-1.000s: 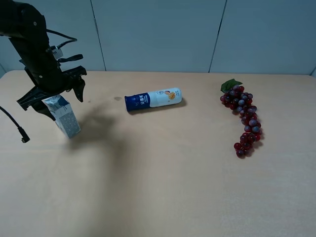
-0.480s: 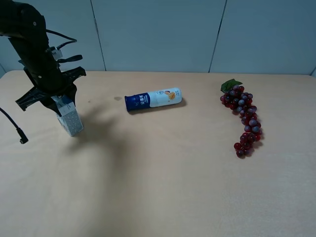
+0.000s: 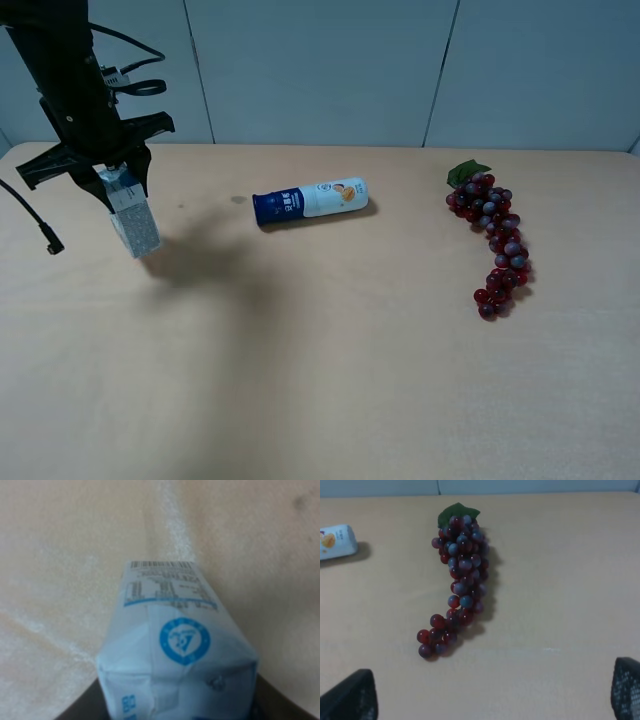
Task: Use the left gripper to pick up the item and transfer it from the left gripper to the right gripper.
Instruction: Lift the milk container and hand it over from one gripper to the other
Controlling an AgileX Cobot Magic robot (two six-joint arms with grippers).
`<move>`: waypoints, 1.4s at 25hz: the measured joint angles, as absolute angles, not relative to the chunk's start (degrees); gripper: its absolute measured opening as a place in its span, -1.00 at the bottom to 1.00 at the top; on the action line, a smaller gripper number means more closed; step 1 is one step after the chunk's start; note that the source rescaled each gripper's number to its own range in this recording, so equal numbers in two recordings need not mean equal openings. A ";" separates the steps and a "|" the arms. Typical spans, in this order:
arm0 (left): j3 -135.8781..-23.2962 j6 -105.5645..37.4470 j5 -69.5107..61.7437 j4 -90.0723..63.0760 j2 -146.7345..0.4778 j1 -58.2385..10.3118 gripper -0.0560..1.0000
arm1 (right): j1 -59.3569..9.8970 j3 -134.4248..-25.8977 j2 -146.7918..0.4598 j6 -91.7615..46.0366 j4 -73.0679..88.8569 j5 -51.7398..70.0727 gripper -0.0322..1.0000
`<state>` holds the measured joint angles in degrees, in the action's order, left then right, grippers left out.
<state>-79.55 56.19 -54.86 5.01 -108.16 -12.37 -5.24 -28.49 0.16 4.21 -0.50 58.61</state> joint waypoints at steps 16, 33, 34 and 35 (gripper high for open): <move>-81.77 40.15 -58.93 4.75 -100.44 -19.18 -0.89 | -5.24 -28.49 0.16 4.21 -0.48 58.61 1.00; -81.77 -3.47 -60.22 -22.48 -96.68 -23.73 -0.89 | -5.24 -28.49 0.16 4.21 0.00 58.61 1.00; -81.77 -5.91 -60.28 -24.14 -96.68 -23.73 -0.89 | -5.24 -28.49 0.16 4.21 0.00 58.61 1.00; -81.77 -8.23 -60.40 -25.30 -96.68 -23.73 -0.89 | -5.24 -28.49 0.16 4.21 0.00 58.61 1.00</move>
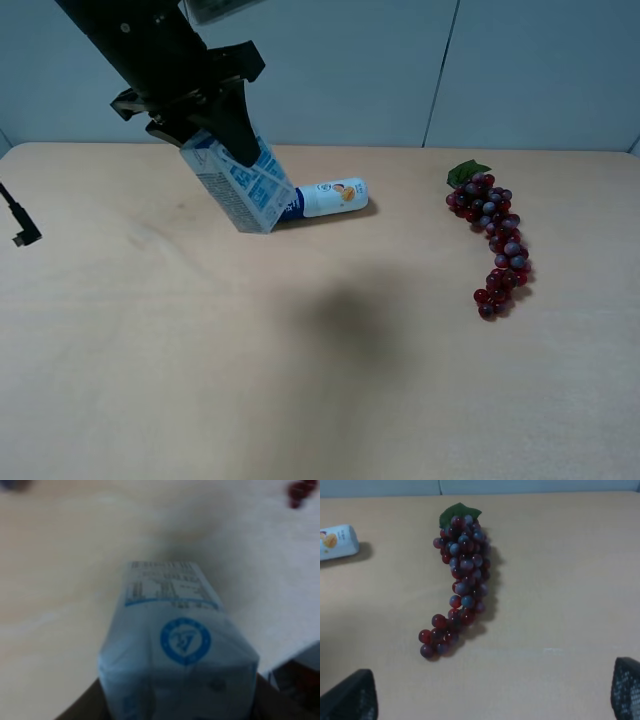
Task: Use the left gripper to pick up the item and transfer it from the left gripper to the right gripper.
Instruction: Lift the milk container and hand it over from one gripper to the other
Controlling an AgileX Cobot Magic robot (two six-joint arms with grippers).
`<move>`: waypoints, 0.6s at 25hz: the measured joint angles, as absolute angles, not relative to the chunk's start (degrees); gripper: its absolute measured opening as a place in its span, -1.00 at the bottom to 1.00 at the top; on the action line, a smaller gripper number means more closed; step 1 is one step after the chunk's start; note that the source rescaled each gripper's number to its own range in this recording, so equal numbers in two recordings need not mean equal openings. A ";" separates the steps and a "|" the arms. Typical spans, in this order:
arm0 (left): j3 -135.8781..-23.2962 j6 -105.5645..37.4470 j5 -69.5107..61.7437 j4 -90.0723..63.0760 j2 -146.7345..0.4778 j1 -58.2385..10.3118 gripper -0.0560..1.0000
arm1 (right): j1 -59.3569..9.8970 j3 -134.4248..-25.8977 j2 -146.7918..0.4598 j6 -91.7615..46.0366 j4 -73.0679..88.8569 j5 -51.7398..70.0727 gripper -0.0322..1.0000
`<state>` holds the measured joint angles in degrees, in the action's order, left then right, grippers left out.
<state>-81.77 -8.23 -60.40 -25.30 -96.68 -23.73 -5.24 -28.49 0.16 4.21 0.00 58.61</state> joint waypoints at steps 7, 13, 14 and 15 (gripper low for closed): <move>-81.77 -21.51 -61.67 -29.98 -96.68 -23.73 -0.89 | -5.24 -28.49 0.16 4.21 0.00 58.61 1.00; -81.77 -32.32 -61.67 -32.43 -96.68 -23.73 -0.89 | -5.24 -28.49 0.16 4.21 0.00 58.61 1.00; -81.77 -34.48 -61.67 -32.74 -96.68 -23.73 -0.89 | -5.24 -28.49 0.16 4.21 0.00 58.61 1.00; -81.77 -36.18 -61.67 -32.96 -96.68 -23.73 -0.89 | -5.24 -28.49 0.16 4.21 0.00 58.61 1.00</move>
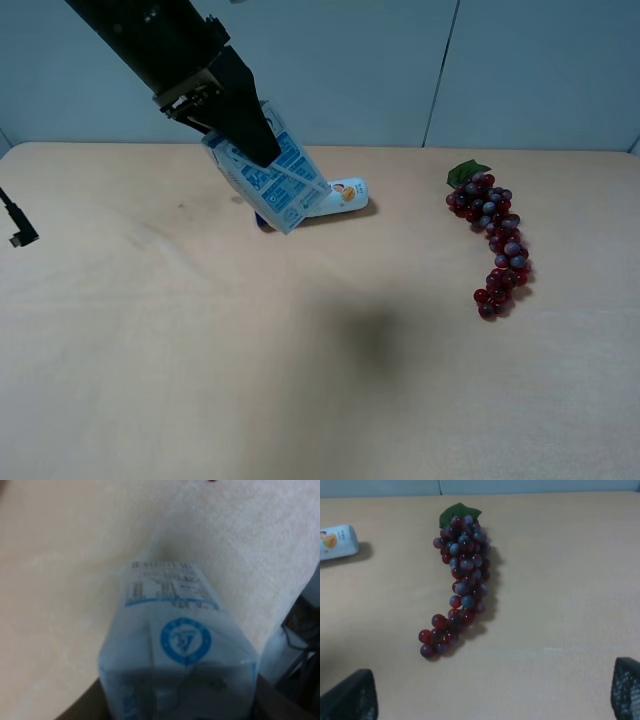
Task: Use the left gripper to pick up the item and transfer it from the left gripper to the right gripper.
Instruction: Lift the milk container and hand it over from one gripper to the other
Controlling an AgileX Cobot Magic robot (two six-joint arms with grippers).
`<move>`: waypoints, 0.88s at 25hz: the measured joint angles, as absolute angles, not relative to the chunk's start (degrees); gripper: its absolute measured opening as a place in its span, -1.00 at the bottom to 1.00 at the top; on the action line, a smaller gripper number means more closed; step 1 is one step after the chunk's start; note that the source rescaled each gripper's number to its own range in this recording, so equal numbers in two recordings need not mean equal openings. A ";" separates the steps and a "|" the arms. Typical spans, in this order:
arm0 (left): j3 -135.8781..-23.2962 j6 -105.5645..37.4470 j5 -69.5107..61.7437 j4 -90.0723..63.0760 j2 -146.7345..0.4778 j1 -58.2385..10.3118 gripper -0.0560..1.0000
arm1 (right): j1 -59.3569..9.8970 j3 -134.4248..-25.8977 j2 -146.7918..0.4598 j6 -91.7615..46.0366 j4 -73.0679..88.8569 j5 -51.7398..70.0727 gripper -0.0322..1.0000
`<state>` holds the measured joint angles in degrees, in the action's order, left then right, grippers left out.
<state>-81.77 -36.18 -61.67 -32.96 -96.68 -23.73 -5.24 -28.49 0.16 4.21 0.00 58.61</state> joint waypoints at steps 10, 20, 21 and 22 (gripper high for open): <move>-81.77 -49.50 -61.67 -34.38 -96.68 -23.73 -0.89 | -5.24 -28.49 0.16 4.21 0.00 58.61 1.00; -81.77 -61.03 -61.67 -41.38 -96.68 -26.02 -0.89 | -5.24 -30.10 -3.66 1.18 6.85 58.62 1.00; -81.77 -62.39 -61.67 -41.49 -96.68 -26.49 -0.89 | -5.24 -31.05 -5.89 0.00 8.27 58.57 1.00; -81.77 -63.50 -61.67 -41.49 -96.68 -26.94 -0.89 | -5.24 -32.12 -8.39 -1.21 9.83 58.50 1.00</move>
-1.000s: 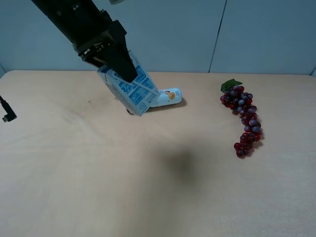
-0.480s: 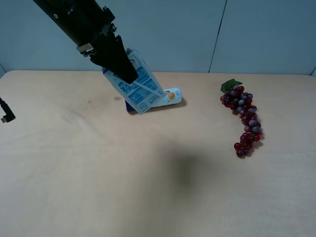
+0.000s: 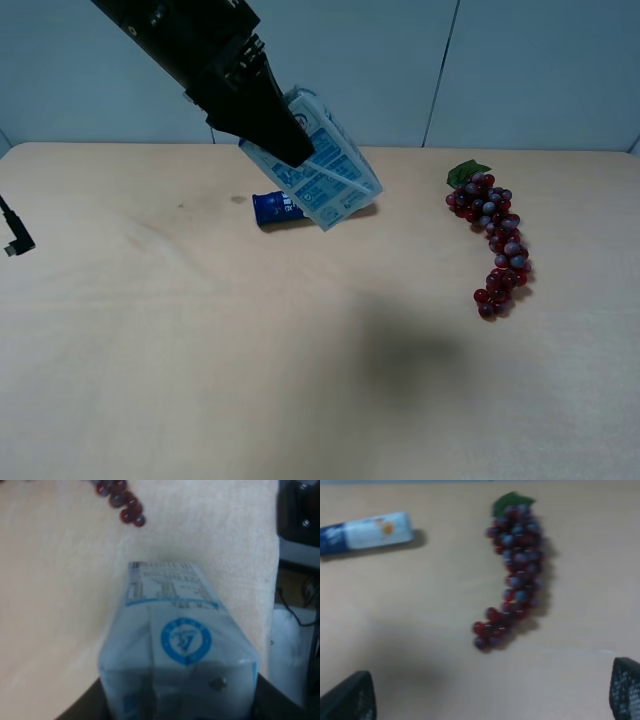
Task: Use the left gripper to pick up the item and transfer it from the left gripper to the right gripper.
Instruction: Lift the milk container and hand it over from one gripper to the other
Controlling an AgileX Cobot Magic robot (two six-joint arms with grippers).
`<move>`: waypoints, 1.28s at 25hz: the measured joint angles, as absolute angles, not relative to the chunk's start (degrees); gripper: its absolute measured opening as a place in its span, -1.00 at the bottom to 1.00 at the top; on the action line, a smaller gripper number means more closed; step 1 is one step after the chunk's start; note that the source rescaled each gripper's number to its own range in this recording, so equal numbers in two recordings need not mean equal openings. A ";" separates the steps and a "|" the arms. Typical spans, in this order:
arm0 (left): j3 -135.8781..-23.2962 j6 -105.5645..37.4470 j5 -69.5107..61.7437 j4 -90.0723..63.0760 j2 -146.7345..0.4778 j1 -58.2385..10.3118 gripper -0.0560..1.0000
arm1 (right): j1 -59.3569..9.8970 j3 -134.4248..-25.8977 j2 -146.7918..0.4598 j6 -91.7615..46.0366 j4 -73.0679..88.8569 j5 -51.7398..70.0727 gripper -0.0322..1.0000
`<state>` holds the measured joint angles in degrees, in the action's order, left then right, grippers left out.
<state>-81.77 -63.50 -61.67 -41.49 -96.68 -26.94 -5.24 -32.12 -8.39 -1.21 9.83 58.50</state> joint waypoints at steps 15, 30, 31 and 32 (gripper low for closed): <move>-81.77 -72.33 -62.21 -41.68 -96.68 -30.04 -0.89 | -27.37 -41.78 -42.91 -31.19 24.49 46.99 1.00; -81.77 -81.46 -62.81 -41.68 -96.68 -30.04 -0.89 | -37.11 -49.78 -62.27 -39.53 26.59 38.01 1.00; -81.77 -81.86 -62.81 -41.68 -96.68 -30.04 -0.89 | -37.21 -49.78 -62.80 -39.99 27.02 37.36 1.00; -81.77 -82.29 -62.87 -41.68 -96.68 -30.04 -0.89 | -37.21 -49.78 -63.16 -40.57 27.42 36.94 1.00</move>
<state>-81.77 -82.29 -62.87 -41.68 -96.68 -30.04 -37.21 -49.78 -63.16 -40.57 27.42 36.94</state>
